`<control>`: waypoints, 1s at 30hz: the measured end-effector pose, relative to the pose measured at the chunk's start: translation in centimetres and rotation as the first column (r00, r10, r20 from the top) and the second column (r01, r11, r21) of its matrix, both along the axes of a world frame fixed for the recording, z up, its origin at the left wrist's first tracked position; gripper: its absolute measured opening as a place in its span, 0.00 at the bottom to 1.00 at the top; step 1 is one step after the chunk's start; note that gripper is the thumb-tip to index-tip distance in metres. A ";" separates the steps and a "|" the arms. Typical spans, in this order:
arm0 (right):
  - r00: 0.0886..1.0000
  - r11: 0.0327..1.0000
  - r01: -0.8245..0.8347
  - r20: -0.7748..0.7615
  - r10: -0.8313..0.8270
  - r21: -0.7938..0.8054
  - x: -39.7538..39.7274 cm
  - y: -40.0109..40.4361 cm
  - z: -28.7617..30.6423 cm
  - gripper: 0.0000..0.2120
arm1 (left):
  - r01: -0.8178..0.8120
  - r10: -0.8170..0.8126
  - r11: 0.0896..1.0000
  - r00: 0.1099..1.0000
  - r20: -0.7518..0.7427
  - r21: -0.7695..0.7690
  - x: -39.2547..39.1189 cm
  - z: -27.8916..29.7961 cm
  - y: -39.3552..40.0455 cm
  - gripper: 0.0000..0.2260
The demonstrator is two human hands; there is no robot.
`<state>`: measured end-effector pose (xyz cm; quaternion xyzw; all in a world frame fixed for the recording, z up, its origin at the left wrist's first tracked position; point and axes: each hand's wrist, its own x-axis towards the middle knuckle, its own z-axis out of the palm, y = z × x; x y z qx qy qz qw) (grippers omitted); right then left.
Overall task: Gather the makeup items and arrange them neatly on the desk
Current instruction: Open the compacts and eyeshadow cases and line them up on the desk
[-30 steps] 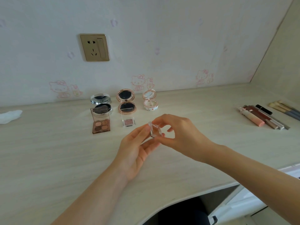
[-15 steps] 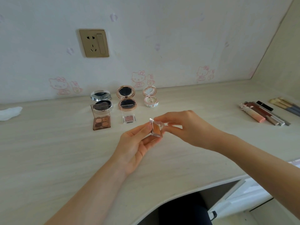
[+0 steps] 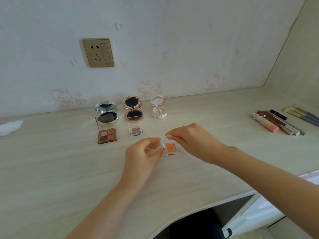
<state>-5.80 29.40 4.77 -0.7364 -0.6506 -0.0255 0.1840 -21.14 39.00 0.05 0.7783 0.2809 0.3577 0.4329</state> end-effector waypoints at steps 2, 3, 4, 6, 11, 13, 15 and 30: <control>0.999 0.999 0.024 0.049 -0.022 -0.048 0.0 0.1 -0.3 0.15 | 0.049 -0.033 0.982 0.995 -0.090 0.184 0.1 -0.2 -0.2 0.09; 0.998 0.998 0.035 0.054 -0.032 -0.059 0.0 0.1 -0.4 0.15 | 0.078 -0.050 0.969 0.991 -0.121 0.234 0.1 -0.4 -0.3 0.08; 0.998 0.996 0.047 0.054 -0.043 -0.072 0.0 0.1 -0.5 0.14 | 0.099 -0.061 0.959 0.987 -0.148 0.265 0.1 -0.5 -0.4 0.08; 0.997 0.993 0.061 0.056 -0.055 -0.105 0.0 0.1 -0.7 0.14 | 0.117 -0.061 0.942 0.981 -0.183 0.313 0.1 -0.7 -0.5 0.07; 0.997 0.985 0.070 0.028 -0.067 -0.156 -0.1 0.4 -0.9 0.14 | 0.142 -0.070 0.923 0.976 -0.207 0.356 0.0 -0.9 -0.6 0.06; 0.994 0.988 0.042 -0.090 -0.056 -0.146 0.1 0.7 -0.7 0.13 | 0.148 -0.073 0.922 0.974 -0.215 0.358 0.1 -0.9 -0.6 0.06; 0.987 0.990 0.013 -0.156 -0.035 -0.139 0.3 1.1 -0.5 0.12 | 0.151 -0.075 0.922 0.973 -0.219 0.357 0.1 -0.9 -0.6 0.07; 0.949 0.997 0.052 -0.309 -0.068 -0.061 1.6 0.9 -2.3 0.14 | 0.161 -0.068 0.902 0.969 -0.237 0.401 0.0 -0.8 -0.8 0.06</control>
